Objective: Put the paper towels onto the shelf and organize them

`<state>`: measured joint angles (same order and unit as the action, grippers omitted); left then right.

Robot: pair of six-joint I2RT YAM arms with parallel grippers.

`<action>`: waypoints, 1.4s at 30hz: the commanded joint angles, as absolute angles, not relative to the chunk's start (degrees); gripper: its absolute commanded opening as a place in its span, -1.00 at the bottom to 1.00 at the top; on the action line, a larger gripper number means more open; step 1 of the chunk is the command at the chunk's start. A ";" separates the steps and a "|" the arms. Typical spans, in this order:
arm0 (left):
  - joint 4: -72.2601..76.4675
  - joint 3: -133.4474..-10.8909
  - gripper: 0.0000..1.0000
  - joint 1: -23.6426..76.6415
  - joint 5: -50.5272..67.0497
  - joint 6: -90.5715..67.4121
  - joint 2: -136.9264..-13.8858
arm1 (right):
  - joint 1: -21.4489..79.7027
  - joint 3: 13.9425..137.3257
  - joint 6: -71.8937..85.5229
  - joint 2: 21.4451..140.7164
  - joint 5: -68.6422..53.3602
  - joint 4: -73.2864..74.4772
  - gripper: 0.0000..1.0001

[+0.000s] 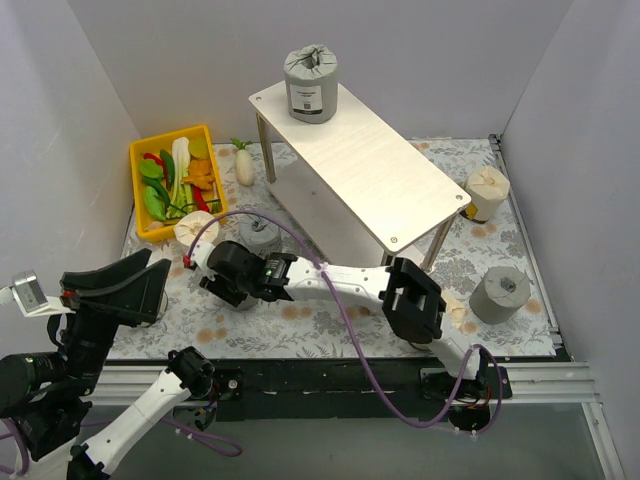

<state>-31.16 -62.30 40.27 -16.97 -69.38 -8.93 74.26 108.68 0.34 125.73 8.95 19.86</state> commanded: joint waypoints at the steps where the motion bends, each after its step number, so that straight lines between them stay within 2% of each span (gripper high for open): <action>1: -32.78 -62.31 0.96 40.43 -19.07 -69.43 -8.35 | 74.88 99.16 -9.74 117.35 6.78 19.17 -0.17; 5: -31.99 -62.23 0.96 40.43 -19.51 -69.70 -7.65 | 75.06 84.94 -16.69 106.82 3.79 16.61 -0.21; 7: -31.99 -61.18 0.96 40.43 -19.86 -69.70 -7.65 | 74.97 80.35 -21.51 102.85 -2.08 16.00 -0.21; 12: -33.13 -58.01 0.96 40.43 -22.50 -71.80 -8.26 | 75.06 65.42 -27.41 88.52 -7.11 7.22 -0.21; 17: -31.73 -54.33 0.96 40.43 -23.81 -72.16 -8.09 | 75.06 62.75 -29.35 80.78 -8.44 7.99 -0.25; 21: -32.52 -50.20 0.96 40.43 -27.85 -71.11 -8.52 | 75.06 67.40 -30.06 78.75 -6.69 13.17 -0.28; 26: -33.75 -45.89 0.96 40.43 -29.00 -71.10 -9.67 | 75.06 80.90 -28.92 79.01 -1.33 22.65 -0.28; 32: -33.23 -40.08 0.96 40.43 -29.62 -72.16 -8.44 | 75.06 93.41 -30.06 79.98 12.38 26.71 -0.29; 42: -33.84 -40.17 0.96 40.43 -29.18 -72.16 -8.79 | 72.09 113.72 -33.66 84.37 31.18 30.84 -0.26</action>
<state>-33.39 -39.79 40.27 -28.18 -72.05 -8.54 74.46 107.44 -31.14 82.35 20.95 30.35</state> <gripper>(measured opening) 0.981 0.422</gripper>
